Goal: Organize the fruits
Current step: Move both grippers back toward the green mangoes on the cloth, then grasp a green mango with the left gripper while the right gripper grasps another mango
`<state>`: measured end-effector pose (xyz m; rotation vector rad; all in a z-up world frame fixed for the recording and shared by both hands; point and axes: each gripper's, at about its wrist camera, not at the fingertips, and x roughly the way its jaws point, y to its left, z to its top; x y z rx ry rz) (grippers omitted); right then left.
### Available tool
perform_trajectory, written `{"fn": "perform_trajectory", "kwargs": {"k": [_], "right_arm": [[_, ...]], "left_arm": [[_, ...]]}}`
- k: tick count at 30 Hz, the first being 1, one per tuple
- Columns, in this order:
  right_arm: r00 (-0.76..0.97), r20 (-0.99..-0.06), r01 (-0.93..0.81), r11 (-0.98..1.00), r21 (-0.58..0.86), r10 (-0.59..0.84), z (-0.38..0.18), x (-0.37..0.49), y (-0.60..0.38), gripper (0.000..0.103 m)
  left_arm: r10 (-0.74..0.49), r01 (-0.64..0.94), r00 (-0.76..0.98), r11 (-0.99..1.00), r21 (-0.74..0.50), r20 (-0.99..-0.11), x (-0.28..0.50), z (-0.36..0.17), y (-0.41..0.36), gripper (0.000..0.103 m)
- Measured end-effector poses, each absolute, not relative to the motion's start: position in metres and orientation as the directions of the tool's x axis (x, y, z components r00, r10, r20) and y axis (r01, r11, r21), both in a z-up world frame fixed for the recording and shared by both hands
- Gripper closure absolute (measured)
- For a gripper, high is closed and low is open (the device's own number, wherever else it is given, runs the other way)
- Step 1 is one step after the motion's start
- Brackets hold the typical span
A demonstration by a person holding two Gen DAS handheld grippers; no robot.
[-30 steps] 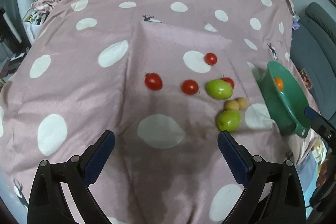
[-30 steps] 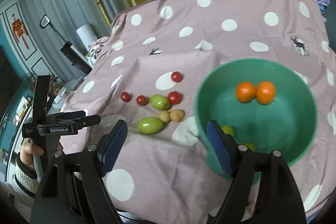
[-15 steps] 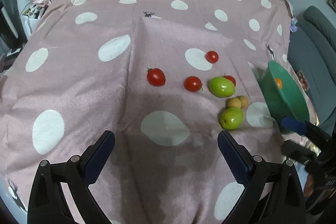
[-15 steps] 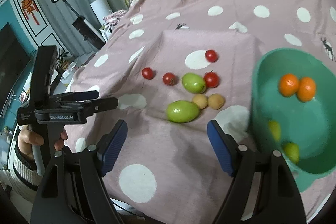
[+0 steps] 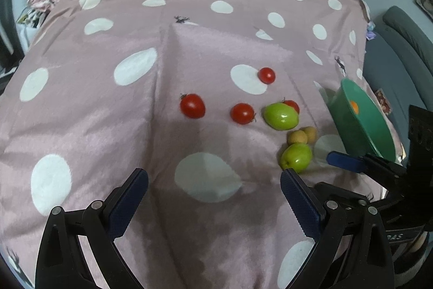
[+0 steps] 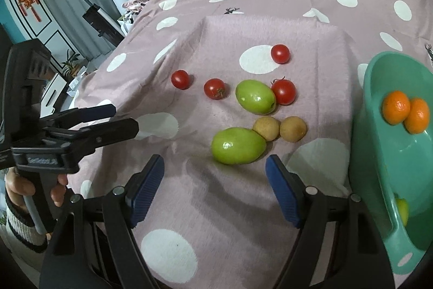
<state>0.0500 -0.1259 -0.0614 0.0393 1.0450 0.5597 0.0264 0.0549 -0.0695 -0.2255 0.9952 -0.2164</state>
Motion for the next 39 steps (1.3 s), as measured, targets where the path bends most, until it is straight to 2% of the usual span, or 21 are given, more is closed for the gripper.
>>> {"fn": "perform_trajectory", "kwargs": {"k": [10,16,25,28,39], "right_arm": [[0.362,-0.825,-0.404,0.871,0.280,0.433,-0.070,0.059,-0.121,0.026],[0.347,-0.834,-0.404,0.871,0.279,0.429,-0.077,0.065,-0.117,0.030],[0.346,-0.829,-0.387,0.872,0.301,0.440,-0.086,0.073,-0.121,0.043],[0.344,-0.825,-0.380,0.870,0.316,0.449,-0.090,0.074,-0.124,0.054],[0.359,-0.793,-0.379,0.853,0.358,0.493,-0.091,0.069,-0.135,0.055]], "left_arm": [[-0.310,0.120,0.531,0.949,-0.292,-0.789,0.040,-0.067,0.050,0.005],[-0.316,0.128,0.510,0.948,-0.292,-0.800,0.047,-0.075,0.046,0.005],[-0.326,0.199,0.493,0.945,-0.260,-0.806,0.066,-0.075,0.030,0.005],[-0.330,0.219,0.485,0.943,-0.253,-0.810,0.071,-0.075,0.024,0.005],[-0.400,0.318,0.416,0.905,-0.281,-0.817,0.099,-0.071,-0.001,0.005]]}}
